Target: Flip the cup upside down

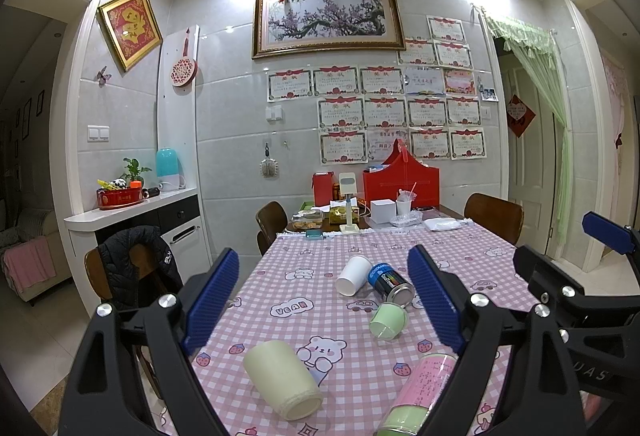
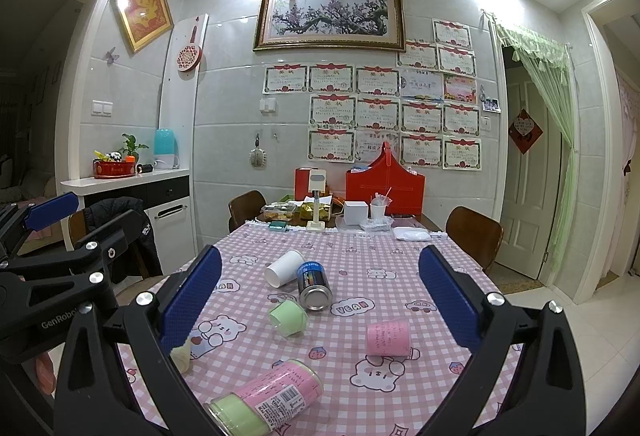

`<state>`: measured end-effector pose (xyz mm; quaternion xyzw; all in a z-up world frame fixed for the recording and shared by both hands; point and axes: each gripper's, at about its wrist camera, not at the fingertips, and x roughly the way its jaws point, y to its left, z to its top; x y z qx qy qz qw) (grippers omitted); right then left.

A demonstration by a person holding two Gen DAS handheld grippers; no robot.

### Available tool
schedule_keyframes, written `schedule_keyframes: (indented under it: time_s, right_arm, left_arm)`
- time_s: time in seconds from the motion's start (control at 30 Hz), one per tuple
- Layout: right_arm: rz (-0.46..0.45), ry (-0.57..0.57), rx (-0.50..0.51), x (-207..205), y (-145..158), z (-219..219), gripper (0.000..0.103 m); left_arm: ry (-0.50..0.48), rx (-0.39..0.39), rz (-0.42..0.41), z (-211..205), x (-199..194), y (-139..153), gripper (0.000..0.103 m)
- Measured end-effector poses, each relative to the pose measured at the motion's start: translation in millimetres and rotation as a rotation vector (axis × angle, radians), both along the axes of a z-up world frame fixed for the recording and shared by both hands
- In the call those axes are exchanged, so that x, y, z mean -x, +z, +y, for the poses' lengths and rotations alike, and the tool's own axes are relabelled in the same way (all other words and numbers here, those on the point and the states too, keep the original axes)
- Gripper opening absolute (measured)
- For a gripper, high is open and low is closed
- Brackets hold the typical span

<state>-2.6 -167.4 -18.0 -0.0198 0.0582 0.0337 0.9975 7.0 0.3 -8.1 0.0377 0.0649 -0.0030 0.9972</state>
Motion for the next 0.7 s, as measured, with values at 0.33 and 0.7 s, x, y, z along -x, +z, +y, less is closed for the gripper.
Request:
schedule_keyframes:
  time_s: [0.33, 0.7]
  right_arm:
    - [0.011, -0.002, 0.0, -7.1, -6.2, -0.7, 0.095]
    - [0.033, -0.001, -0.003, -16.8, -10.2, 0.5, 0.095]
  left_arm:
    - [-0.003, 0.004, 0.017, -0.8, -9.6, -3.9, 0.085]
    - [-0.004, 0.004, 0.04, -0.2, -17.7, -4.9, 0.085]
